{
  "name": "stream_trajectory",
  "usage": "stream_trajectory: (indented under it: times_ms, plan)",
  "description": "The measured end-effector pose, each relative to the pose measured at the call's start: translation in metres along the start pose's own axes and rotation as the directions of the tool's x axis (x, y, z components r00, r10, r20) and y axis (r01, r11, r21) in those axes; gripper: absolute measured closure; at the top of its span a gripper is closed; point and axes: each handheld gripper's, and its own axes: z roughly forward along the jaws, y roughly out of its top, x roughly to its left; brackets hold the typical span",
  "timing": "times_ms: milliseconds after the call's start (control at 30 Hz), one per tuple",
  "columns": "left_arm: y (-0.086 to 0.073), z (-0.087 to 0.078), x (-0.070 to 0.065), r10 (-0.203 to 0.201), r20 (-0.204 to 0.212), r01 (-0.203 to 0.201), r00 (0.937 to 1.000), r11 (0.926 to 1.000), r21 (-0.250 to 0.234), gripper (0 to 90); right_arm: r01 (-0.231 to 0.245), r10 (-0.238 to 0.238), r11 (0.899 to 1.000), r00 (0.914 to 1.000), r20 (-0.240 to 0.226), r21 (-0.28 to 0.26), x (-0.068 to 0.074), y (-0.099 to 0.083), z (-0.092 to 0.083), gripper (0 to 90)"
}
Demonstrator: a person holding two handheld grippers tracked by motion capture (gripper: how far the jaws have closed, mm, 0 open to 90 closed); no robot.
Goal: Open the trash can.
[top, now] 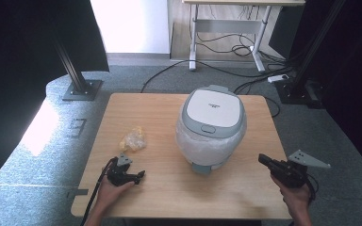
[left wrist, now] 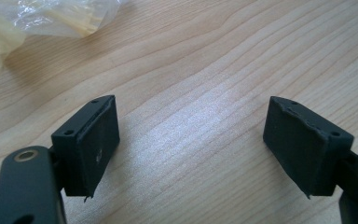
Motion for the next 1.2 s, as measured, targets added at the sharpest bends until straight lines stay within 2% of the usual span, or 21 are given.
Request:
stream_trajectory:
  times_ms: [167, 233, 300, 433, 467, 600, 633, 833, 1200]
  plan:
    - [0.000, 0.000, 0.000, 0.000, 0.000, 0.000, 1.0000, 1.0000, 0.000, 17.8, 0.022, -0.023, 0.999, 0.9991, -0.036, -0.027, 0.007, 0.022, 0.003, 89.7]
    - [0.000, 0.000, 0.000, 0.000, 0.000, 0.000, 1.0000, 1.0000, 0.000, 17.8, 0.026, -0.027, 0.999, 0.9988, -0.042, -0.028, 0.009, 0.026, 0.004, 89.7]
    - [0.000, 0.000, 0.000, -0.001, 0.000, 0.001, 1.0000, 1.0000, 0.000, 17.8, 0.048, -0.051, 0.998, 0.9966, -0.065, -0.040, 0.018, 0.041, 0.009, 89.7]
    - [0.000, 0.000, 0.000, -0.001, 0.000, 0.001, 1.0000, 1.0000, 0.000, 17.9, 0.068, -0.072, 0.996, 0.9947, -0.074, -0.053, 0.025, 0.051, 0.012, 89.6]
    - [0.000, -0.001, 0.000, -0.001, 0.000, 0.001, 1.0000, 1.0000, 0.002, 17.9, 0.078, -0.083, 0.995, 0.9930, -0.084, -0.066, 0.030, 0.059, 0.015, 89.7]
    - [0.000, -0.001, 0.000, 0.000, 0.000, 0.000, 1.0000, 1.0000, 0.002, 17.9, 0.089, -0.096, 0.994, 0.9904, -0.100, -0.071, 0.035, 0.069, 0.019, 89.7]
    - [0.000, -0.001, 0.000, 0.000, 0.000, 0.000, 1.0000, 1.0000, 0.002, 17.9, 0.096, -0.104, 0.993, 0.9887, -0.108, -0.074, 0.040, 0.076, 0.022, 89.7]
    - [0.000, -0.001, 0.000, 0.000, 0.000, 0.000, 1.0000, 1.0000, 0.002, 17.9, 0.103, -0.113, 0.991, 0.9866, -0.117, -0.089, 0.047, 0.089, 0.028, 89.7]
    - [0.000, -0.001, 0.000, 0.000, 0.000, 0.000, 1.0000, 1.0000, 0.002, 17.9, 0.114, -0.125, 0.990, 0.9823, -0.139, -0.082, 0.056, 0.102, 0.041, 89.6]
